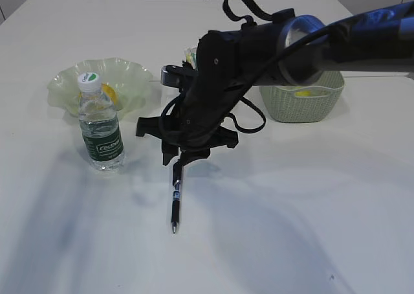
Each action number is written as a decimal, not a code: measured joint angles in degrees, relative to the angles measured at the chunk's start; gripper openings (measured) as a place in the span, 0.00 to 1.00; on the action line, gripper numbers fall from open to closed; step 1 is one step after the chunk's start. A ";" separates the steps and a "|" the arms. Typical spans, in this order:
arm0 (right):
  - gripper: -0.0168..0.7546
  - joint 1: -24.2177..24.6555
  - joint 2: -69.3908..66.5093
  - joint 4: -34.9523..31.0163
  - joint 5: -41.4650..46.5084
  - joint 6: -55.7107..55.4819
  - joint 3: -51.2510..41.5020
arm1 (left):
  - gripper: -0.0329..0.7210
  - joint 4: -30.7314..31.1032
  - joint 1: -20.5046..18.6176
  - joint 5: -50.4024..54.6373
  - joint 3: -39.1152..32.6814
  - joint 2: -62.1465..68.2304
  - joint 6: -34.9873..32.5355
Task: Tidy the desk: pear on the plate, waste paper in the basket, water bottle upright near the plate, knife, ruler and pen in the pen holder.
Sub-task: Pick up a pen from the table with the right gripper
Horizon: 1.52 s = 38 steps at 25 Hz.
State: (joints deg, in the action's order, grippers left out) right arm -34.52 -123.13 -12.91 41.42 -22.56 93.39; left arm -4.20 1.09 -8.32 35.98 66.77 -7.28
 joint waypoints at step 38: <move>0.32 -0.73 -10.24 9.01 14.34 -10.52 14.61 | 0.50 0.00 0.00 0.38 0.00 0.00 0.00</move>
State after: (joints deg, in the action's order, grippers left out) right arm -35.25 -133.38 -3.90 55.76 -33.08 108.00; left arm -4.20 1.09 -7.95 35.98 66.77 -7.28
